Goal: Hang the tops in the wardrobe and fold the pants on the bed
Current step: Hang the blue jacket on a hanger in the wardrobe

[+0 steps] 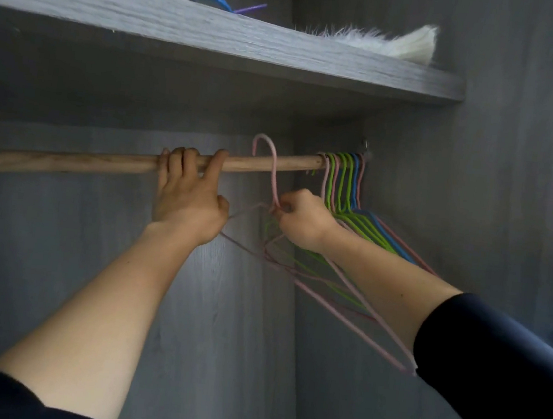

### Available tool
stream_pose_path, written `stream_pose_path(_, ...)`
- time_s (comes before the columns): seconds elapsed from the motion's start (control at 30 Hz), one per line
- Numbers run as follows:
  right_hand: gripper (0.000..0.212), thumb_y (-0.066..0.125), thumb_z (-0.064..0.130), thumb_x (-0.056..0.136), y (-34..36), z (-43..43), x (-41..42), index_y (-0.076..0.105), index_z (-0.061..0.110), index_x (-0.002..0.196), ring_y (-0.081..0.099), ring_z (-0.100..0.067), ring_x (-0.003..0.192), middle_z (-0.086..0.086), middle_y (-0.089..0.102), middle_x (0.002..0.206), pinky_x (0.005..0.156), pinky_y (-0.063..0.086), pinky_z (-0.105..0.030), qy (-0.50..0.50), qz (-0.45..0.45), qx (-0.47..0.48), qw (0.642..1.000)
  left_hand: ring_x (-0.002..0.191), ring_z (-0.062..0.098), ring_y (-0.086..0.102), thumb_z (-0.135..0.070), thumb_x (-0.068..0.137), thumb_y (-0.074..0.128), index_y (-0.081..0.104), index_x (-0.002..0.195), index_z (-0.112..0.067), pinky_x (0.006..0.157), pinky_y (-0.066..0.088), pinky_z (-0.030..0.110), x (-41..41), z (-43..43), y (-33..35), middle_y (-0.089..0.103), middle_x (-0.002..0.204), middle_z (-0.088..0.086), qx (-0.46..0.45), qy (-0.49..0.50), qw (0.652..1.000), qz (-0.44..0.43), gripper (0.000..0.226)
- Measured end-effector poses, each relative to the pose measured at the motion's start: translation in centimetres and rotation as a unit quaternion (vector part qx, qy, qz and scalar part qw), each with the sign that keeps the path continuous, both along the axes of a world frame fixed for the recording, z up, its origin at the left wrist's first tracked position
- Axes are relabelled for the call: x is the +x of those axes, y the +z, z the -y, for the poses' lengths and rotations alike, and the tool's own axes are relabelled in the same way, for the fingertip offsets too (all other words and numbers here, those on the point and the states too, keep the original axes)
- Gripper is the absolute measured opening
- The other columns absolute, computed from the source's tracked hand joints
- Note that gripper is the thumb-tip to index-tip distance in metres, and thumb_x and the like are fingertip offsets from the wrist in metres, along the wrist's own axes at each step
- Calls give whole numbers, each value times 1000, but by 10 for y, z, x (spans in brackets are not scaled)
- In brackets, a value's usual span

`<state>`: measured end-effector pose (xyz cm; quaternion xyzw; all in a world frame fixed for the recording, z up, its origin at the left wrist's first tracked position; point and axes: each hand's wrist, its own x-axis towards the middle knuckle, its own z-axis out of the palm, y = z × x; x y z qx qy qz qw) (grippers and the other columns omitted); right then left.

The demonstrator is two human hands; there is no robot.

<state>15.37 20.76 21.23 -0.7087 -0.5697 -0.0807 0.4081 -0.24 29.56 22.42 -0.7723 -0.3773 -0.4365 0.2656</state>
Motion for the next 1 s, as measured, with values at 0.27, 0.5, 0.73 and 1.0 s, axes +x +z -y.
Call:
stream_pose_path(0.27, 23, 54, 23, 95, -41, 44, -41, 57, 16, 72, 55, -25, 70, -6, 58, 72, 64, 46, -33, 4, -32, -5, 999, 143, 32, 14, -22, 83, 57, 32, 145, -13, 118, 5, 43, -12, 25, -27, 23, 152, 16, -37, -114, 991, 60, 68)
stream_pose_path(0.5, 24, 51, 15, 93, -96, 113, -63, 58, 15, 70, 61, -24, 52, -9, 61, 65, 45, 50, -30, -52, -87, -85, 991, 130, 34, 33, -13, 88, 55, 48, 133, -7, 105, 32, 43, -26, 65, -145, 38, 141, 18, -185, -241, 952, 31, 46)
stream_pose_path(0.73, 19, 47, 9, 91, -181, 207, -58, 65, 12, 87, 54, -15, 35, -8, 62, 63, 38, 50, -27, -124, -154, -209, 958, 116, 32, 47, -15, 92, 50, 60, 117, -11, 97, 39, 39, 4, 135, -224, 55, 122, 13, -294, -332, 896, 2, 28)
stream_pose_path(1.0, 12, 58, 18, 93, -254, 380, -22, 68, 16, 100, 58, -9, 42, -2, 66, 66, 37, 43, -19, -188, -260, -267, 909, 104, 30, 55, -10, 91, 49, 67, 105, -8, 91, 44, 36, 74, 282, -310, 64, 109, 12, -387, -450, 802, -66, 23)
